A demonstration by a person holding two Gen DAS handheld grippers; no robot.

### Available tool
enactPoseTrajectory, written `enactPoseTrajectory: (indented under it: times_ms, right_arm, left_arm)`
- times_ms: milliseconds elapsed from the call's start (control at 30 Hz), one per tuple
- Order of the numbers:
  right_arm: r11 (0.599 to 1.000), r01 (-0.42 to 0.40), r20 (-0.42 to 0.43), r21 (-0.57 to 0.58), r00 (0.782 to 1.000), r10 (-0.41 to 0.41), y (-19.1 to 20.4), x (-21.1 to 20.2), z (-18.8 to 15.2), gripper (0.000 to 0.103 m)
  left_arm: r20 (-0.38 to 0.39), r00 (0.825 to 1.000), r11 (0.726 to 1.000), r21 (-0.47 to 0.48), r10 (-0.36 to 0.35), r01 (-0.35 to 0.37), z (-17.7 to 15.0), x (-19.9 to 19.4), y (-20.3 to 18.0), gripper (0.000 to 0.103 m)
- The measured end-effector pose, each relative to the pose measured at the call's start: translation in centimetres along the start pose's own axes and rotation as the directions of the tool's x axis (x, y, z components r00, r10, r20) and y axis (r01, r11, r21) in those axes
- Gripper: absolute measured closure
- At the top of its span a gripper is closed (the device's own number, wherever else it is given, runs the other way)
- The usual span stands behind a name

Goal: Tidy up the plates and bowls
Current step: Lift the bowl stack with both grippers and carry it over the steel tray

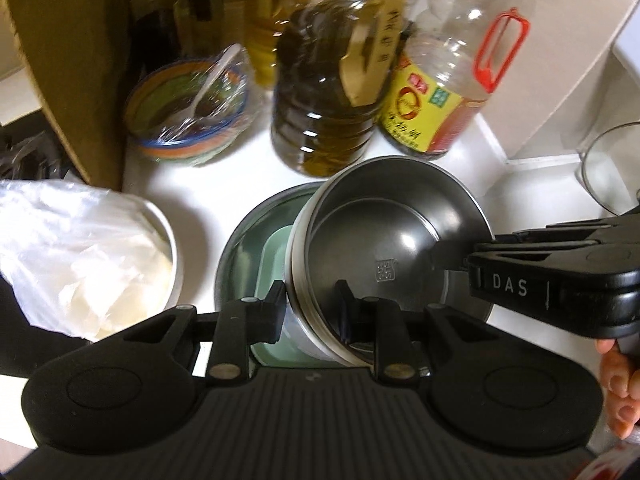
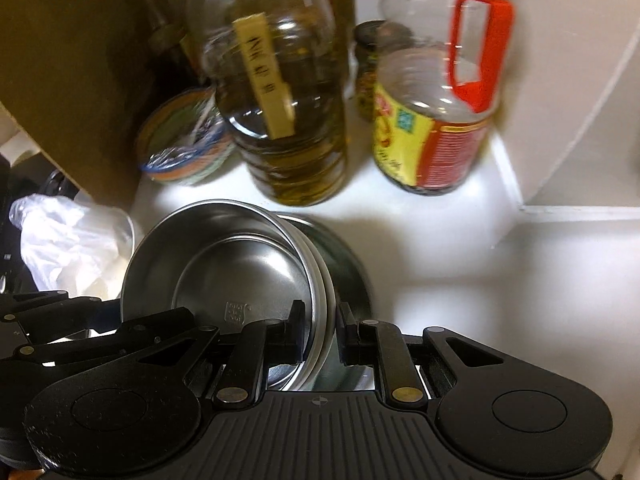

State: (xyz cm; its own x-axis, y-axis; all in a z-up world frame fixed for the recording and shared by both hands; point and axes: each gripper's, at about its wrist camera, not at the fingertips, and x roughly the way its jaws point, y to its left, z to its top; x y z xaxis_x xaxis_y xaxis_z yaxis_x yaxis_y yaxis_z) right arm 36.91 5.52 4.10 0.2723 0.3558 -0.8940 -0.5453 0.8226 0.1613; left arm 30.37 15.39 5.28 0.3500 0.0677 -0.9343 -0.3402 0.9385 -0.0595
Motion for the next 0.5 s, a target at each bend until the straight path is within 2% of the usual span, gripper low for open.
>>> enactPoseTrajectory:
  times_ms: [500]
  right_arm:
    - [1.000, -0.003, -0.049, -0.007, 0.999, 0.002, 1.0, 2.0, -0.3, 0.087]
  left_arm:
    - [-0.028, 1.000, 1.000, -0.007, -0.001, 0.001, -0.3, 1.1, 1.1, 0.081]
